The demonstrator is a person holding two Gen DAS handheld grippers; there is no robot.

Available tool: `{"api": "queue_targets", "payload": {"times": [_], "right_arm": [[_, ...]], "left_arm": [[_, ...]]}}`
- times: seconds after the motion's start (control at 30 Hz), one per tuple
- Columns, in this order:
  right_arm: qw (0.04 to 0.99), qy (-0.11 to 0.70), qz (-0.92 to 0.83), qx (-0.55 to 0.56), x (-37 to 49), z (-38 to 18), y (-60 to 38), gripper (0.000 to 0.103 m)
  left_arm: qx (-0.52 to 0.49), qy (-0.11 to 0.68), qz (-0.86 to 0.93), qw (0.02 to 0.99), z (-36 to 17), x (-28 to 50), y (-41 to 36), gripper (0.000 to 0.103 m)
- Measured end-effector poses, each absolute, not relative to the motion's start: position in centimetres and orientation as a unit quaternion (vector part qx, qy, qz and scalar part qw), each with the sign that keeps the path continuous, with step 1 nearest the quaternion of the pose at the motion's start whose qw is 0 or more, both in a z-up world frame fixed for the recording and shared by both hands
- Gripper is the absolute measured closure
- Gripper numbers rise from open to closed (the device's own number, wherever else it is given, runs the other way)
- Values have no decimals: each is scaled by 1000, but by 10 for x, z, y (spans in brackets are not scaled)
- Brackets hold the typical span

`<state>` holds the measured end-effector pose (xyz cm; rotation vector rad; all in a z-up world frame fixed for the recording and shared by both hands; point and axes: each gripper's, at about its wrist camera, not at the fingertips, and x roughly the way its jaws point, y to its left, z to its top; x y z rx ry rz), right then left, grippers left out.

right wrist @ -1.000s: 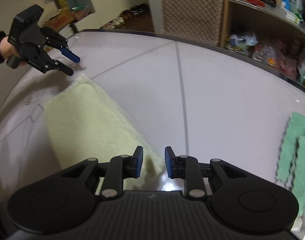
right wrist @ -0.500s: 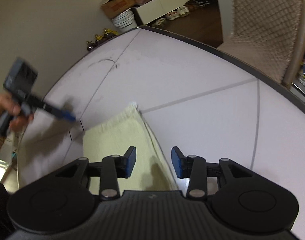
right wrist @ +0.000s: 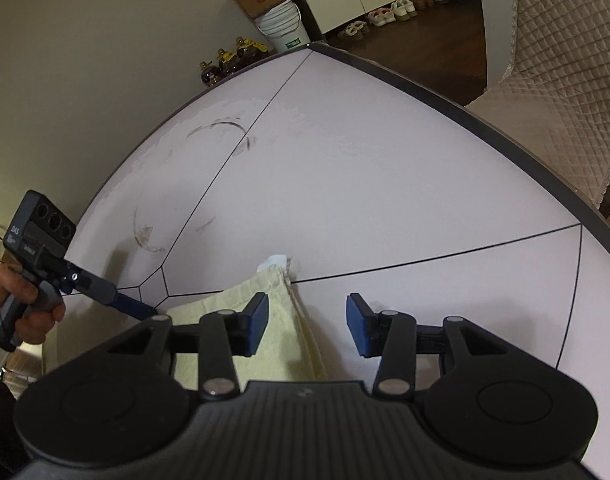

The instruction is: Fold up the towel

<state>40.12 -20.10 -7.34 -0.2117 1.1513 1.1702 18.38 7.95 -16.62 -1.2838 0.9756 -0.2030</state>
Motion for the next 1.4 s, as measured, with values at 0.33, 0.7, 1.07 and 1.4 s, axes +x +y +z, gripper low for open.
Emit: {"api": "queue_targets", "payload": {"times": [0.33,0.7,1.07,1.4], "right_arm": [[663,525,528,-80,419,-78,-198,53],[631,529,558,-107,424,-85,-174,52],[575,524,595,-202,408,-97,-129,54],[559,511,611,-229,399,-100,-117,90]], "left_arm": [[-550,452,-116,692,-168,198,81,28],[-503,461,-91,725,-174,182,83,95],[-446,444,-96,771,-159,174,72,96],[-428,441,-98,783,-153,166,70,96]]}}
